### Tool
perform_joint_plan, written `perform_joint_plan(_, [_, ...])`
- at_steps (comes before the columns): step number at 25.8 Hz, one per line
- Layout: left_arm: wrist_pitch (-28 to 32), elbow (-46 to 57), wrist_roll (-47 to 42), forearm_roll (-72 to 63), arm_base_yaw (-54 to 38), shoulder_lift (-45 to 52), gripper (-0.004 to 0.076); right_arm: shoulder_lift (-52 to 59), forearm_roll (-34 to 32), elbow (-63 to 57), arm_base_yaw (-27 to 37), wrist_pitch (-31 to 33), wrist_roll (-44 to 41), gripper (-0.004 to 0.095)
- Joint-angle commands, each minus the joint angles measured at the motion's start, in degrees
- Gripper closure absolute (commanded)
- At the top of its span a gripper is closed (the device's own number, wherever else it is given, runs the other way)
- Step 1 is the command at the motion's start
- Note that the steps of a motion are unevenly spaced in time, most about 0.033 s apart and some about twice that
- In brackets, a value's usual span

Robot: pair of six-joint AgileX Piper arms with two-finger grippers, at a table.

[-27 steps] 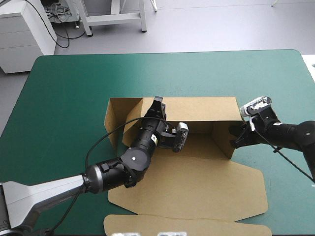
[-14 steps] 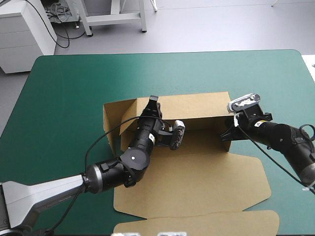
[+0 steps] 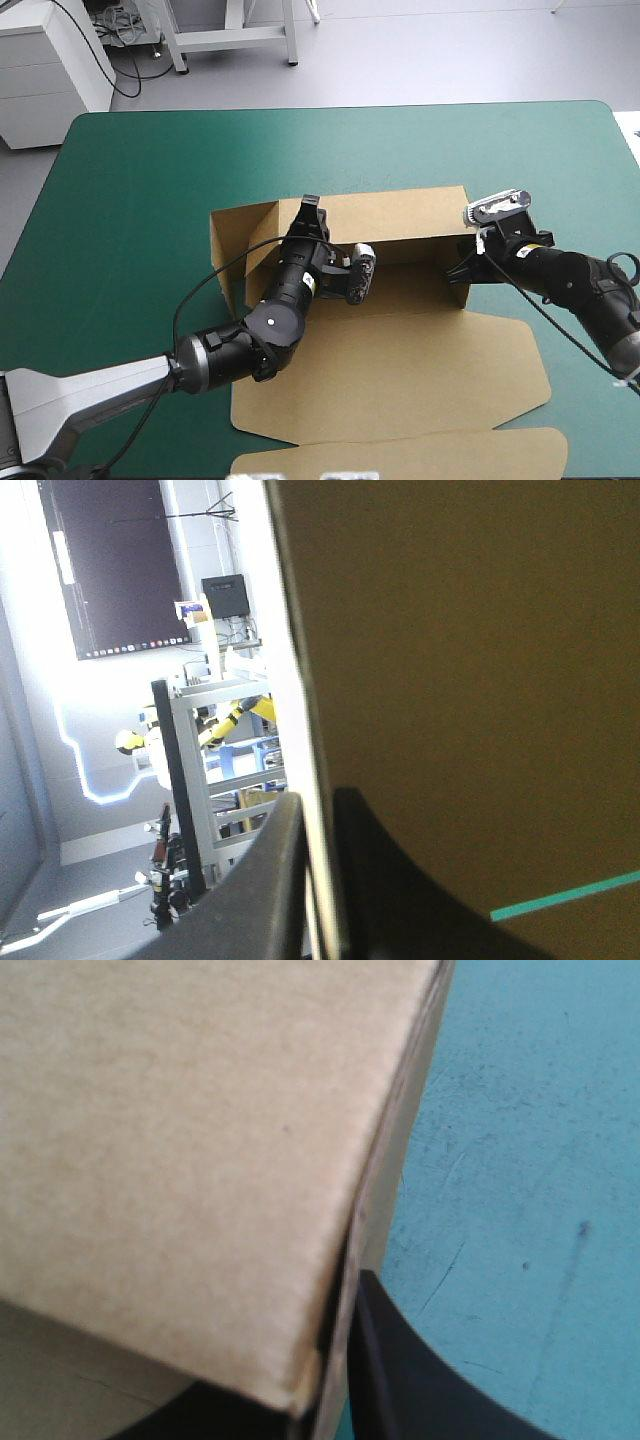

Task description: Fold the box

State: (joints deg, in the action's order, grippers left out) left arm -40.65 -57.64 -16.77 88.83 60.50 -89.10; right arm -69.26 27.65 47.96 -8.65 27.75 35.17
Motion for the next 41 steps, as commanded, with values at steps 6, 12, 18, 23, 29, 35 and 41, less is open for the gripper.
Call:
perform_joint_plan(6, [4.63,0.06,-17.85,6.97,0.62,0.55,0.0395,1.04,2.8,1.3,-1.14,2.92,-1.28,0.09])
perform_joint_plan(12, [2.6,-0.76,-28.8,15.18,3.45,1.11,0.0366,0.93,-2.85,3.31,-1.14,5.54,-6.48,0.09])
perform_joint_plan(18, [-8.35,-0.79,-28.42,15.18,12.42,2.77,0.0367,0.83,-10.93,9.12,-1.14,10.18,-14.52,0.09])
perform_joint_plan(23, [-12.41,-0.79,-28.02,15.28,21.43,5.85,0.037,-0.83,-13.69,13.73,-1.14,14.09,-17.67,0.09])
perform_joint_plan(29, [-18.41,-2.57,-26.96,15.28,28.21,11.35,0.0599,-7.39,-13.78,19.7,-1.14,20.57,-19.46,0.09])
perform_joint_plan(35, [-17.64,-9.47,-26.66,11.36,17.56,20.16,0.0727,-21.22,-13.78,33.9,-1.14,26.13,-20.66,0.09])
perform_joint_plan(41, [-5.13,-12.05,-14.99,-20.52,-13.14,21.97,0.0727,-34.98,-13.9,49.85,-1.14,27.99,-21.55,0.0899])
